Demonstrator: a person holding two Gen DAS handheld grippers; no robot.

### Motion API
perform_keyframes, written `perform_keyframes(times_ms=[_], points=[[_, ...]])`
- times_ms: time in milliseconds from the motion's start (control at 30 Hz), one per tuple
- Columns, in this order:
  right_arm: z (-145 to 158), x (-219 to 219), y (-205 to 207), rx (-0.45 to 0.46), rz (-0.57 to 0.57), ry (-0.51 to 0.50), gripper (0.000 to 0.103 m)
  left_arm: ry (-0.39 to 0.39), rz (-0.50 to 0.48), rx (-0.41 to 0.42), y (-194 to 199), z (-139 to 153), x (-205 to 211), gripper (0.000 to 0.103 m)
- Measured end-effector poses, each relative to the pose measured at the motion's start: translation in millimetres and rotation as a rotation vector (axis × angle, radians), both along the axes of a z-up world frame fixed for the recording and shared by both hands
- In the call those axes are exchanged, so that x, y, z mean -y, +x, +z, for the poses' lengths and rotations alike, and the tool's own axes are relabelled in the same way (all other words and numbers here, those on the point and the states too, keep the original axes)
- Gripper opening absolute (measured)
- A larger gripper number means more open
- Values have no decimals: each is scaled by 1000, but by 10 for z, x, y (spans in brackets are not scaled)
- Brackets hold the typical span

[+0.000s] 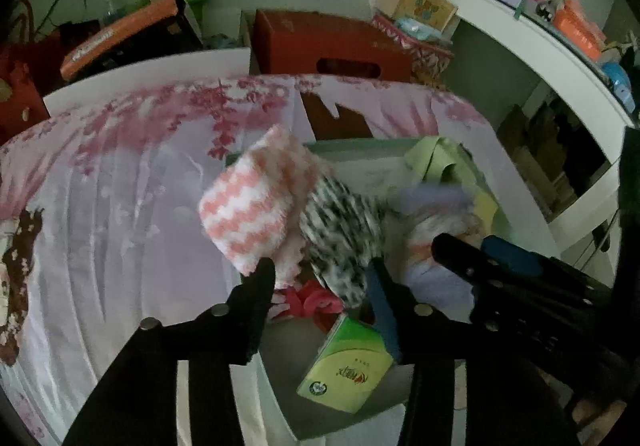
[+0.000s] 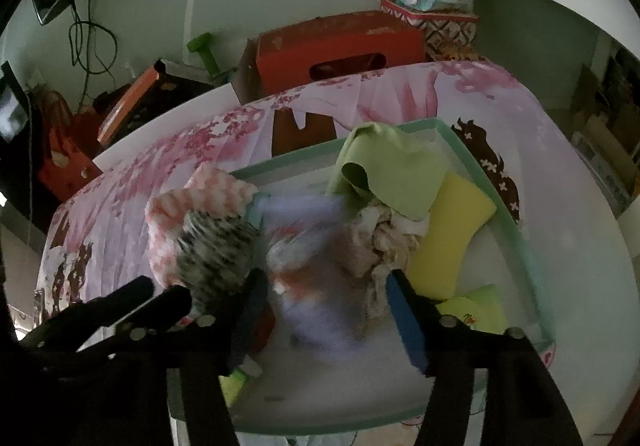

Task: Organize soft objects

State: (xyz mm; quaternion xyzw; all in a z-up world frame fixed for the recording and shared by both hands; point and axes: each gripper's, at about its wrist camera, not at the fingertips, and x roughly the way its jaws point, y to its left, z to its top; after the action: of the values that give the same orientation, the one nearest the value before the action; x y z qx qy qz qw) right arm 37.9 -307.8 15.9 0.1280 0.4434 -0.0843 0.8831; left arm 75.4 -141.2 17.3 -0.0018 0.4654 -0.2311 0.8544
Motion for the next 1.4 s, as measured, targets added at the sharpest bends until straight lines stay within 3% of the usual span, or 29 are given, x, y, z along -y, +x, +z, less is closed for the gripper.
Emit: perform_keyframes(times_ms=[233, 367, 400, 533, 767, 967, 1233, 1400], points=[[90, -30, -26, 24, 0, -14, 76, 28, 72, 61, -25, 188, -220, 63], [91, -57, -20, 25, 6, -34, 94, 104, 150, 71, 26, 180, -350, 86], [90, -67, -16, 25, 6, -43, 100, 122, 171, 68, 46, 159, -387, 86], [80, -91, -5, 27, 7, -60, 103, 192, 241, 34, 123, 31, -503, 100], [37, -110, 24, 3, 10, -80, 103, 198, 300, 17, 176, -38, -631, 100], [39, -128, 17, -1, 8, -79, 103, 300, 292, 50, 139, -74, -546, 100], [89, -288, -130, 22, 34, -20, 103, 256, 323, 57, -74, 14, -776, 100], [37, -467, -259, -2, 73, -58, 103, 268, 341, 65, -272, 0, -958, 100]])
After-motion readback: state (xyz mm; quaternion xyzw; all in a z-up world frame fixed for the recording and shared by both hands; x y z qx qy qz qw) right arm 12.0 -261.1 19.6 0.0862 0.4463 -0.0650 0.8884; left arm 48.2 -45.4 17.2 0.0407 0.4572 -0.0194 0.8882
